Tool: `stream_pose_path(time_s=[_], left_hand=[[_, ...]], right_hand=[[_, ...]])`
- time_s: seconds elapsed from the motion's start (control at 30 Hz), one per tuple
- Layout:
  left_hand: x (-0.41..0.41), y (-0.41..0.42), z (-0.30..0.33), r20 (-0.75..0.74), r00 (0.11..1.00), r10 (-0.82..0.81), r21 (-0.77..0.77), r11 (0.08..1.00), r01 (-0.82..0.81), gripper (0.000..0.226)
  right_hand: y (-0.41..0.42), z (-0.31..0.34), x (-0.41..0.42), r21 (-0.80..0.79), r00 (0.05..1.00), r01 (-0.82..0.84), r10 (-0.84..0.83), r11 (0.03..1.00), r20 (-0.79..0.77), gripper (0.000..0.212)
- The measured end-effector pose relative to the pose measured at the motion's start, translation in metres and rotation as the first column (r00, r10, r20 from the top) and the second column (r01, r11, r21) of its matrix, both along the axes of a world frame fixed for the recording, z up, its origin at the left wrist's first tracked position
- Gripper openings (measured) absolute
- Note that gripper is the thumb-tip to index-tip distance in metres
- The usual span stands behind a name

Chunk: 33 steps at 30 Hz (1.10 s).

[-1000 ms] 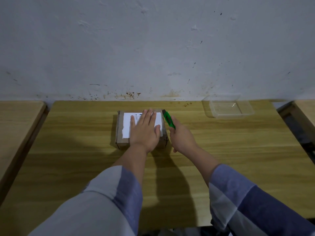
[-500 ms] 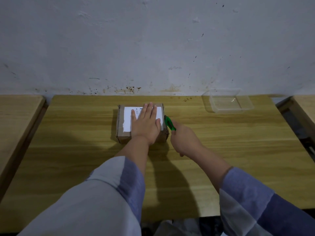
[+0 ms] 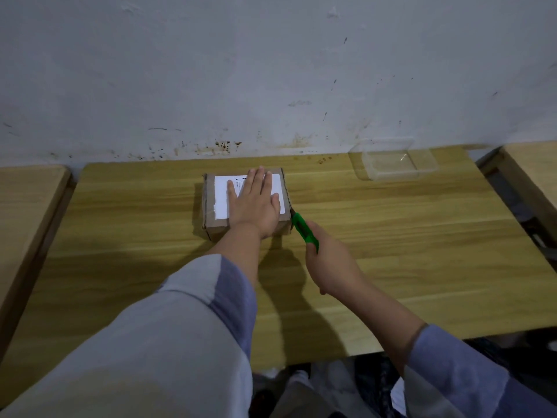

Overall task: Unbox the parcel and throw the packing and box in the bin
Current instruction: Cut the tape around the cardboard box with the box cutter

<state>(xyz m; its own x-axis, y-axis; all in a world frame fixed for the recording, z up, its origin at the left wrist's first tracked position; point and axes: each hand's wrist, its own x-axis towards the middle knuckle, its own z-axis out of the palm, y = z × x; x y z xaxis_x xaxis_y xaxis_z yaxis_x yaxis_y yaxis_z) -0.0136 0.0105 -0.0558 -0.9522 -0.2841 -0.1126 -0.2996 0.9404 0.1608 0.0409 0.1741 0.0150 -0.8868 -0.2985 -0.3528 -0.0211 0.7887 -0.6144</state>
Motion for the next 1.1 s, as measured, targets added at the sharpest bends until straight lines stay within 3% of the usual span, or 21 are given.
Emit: stream_pose_path(time_s=[0.13,0.33,0.6,0.77,1.1], left_hand=[[0.001,-0.001,0.000,-0.005,1.000,-0.009,0.012,1.000,0.009,0.056],[0.001,-0.006,0.001,-0.011,0.999,-0.030,0.020,0.999,0.030,0.056],[0.000,-0.005,-0.001,-0.015,1.000,-0.027,0.014,1.000,0.027,0.056],[0.000,-0.008,0.001,-0.038,0.999,-0.031,0.062,0.998,0.033,0.057],[-0.016,-0.040,0.013,0.067,0.980,-0.187,0.029,0.982,0.185,0.065]], right_hand=[[0.003,-0.007,0.003,-0.154,0.986,0.166,-0.164,0.974,0.030,0.055],[0.013,-0.010,-0.001,-0.139,0.990,0.138,-0.136,0.981,0.024,0.052],[0.009,-0.017,-0.017,-0.318,0.971,0.239,-0.228,0.918,0.072,0.054],[-0.017,-0.042,-0.029,-0.226,0.982,0.186,-0.177,0.956,0.059,0.048],[-0.049,-0.072,-0.051,-0.301,0.914,0.404,-0.389,0.864,0.113,0.038]])
